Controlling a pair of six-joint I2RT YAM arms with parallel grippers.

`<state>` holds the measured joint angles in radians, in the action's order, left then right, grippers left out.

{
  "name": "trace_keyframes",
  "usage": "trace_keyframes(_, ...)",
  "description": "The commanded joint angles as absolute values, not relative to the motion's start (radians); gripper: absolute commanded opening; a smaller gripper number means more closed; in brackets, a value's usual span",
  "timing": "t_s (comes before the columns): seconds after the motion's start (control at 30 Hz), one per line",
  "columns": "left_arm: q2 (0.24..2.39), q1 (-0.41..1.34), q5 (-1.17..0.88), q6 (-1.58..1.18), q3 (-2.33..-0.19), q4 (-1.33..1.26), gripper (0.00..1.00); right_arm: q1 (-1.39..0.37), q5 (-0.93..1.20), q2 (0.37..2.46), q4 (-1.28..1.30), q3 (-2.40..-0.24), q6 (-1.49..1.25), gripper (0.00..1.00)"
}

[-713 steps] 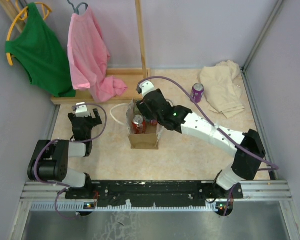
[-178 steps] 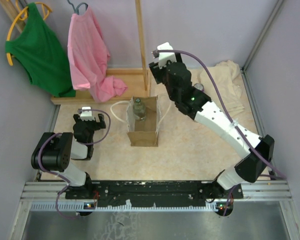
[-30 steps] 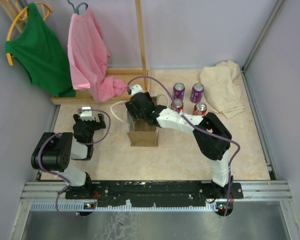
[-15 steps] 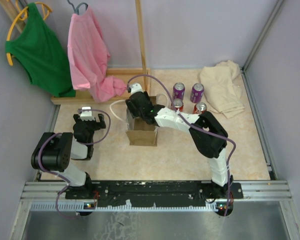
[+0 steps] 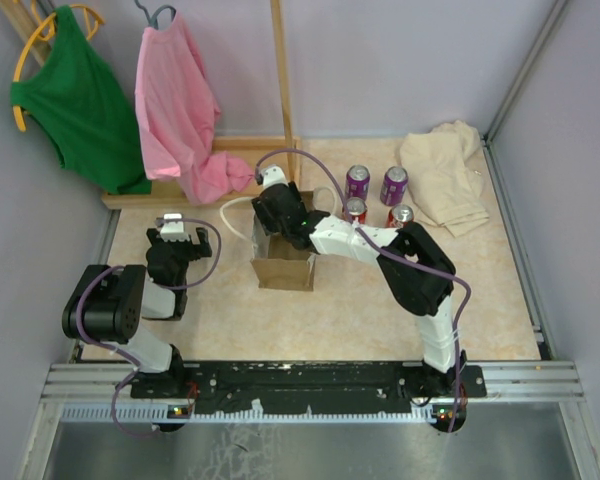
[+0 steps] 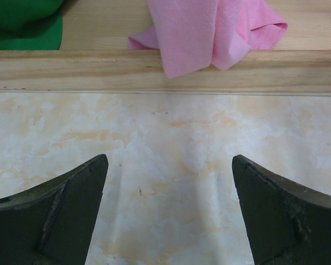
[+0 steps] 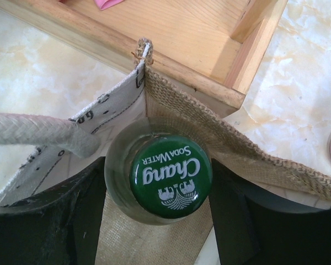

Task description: Take the beverage out of the canvas bag

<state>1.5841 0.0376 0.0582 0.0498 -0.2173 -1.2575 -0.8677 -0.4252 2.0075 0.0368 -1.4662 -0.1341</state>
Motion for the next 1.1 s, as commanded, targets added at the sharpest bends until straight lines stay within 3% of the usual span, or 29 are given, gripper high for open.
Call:
trace_keyframes(0.0,1.591,0.042,0.047,0.054,-0.231,-1.299,1.00,-0.854,-0.428,1.952,-0.034,-1.475,-0.087,0.00)
trace_keyframes(1.07,1.591,0.043,0.048,0.053,-0.230,-1.298,1.00,-0.855,-0.397,1.610,-0.106,-1.452,-0.032,0.00)
